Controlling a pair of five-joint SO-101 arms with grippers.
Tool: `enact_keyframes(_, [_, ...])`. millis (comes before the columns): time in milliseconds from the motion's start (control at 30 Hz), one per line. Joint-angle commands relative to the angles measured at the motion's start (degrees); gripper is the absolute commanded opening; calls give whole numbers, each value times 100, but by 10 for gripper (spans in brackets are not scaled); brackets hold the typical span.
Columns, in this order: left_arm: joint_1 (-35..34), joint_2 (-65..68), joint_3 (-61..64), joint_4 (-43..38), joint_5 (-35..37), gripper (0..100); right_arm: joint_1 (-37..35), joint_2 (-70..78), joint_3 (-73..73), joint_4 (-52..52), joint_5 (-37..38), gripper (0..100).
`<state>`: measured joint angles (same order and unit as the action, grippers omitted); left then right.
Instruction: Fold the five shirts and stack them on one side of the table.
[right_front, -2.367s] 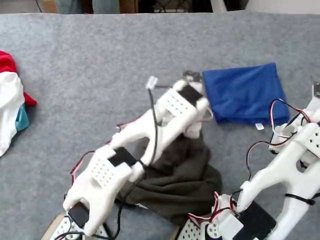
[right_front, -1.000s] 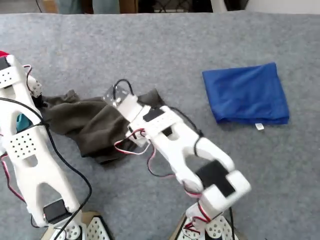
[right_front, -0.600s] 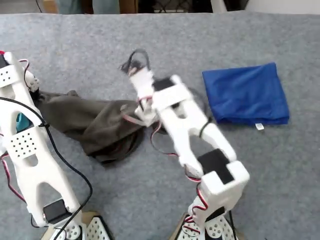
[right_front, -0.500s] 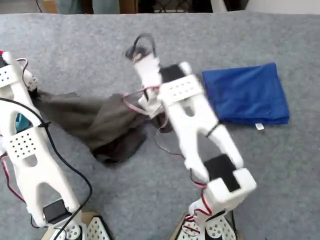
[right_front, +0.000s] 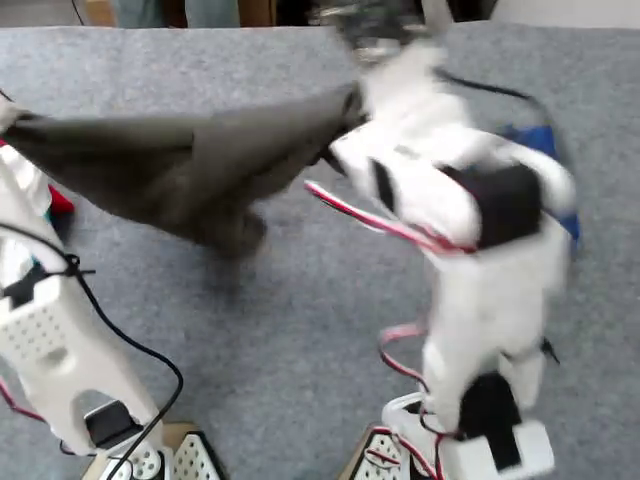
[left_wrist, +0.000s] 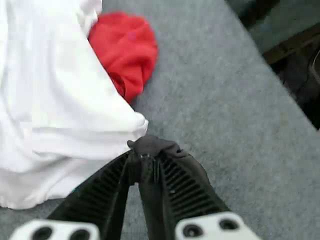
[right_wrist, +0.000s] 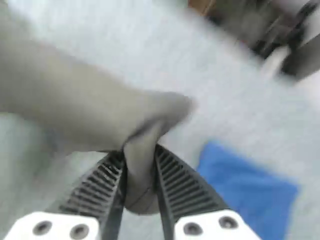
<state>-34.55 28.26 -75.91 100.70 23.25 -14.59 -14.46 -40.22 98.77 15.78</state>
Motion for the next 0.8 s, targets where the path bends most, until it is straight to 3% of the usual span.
enact_keyframes(0, [-347, -1407, -312, 18, -79, 29, 712, -585, -637, -492, -9, 14])
enact_keyframes(167, [-549, -2936, -180, 18, -237, 29, 1380, -716, -198, -651, 26, 14])
enact_keyframes(300, [-532, -3578, 919, 18, -589, 29, 1530, -725, 1262, -712, 35, 15])
enact_keyframes(500, [-514, -3640, 3301, -35, -923, 29, 1530, -778, 3451, -1495, 44, 15])
enact_keyframes(633, [-514, -3578, 4585, -545, -958, 29, 1503, -716, 4127, -1960, 44, 15])
enact_keyframes(767, [-356, -3560, 5569, -1152, -958, 29, 1503, -488, 4954, -3270, 44, 15])
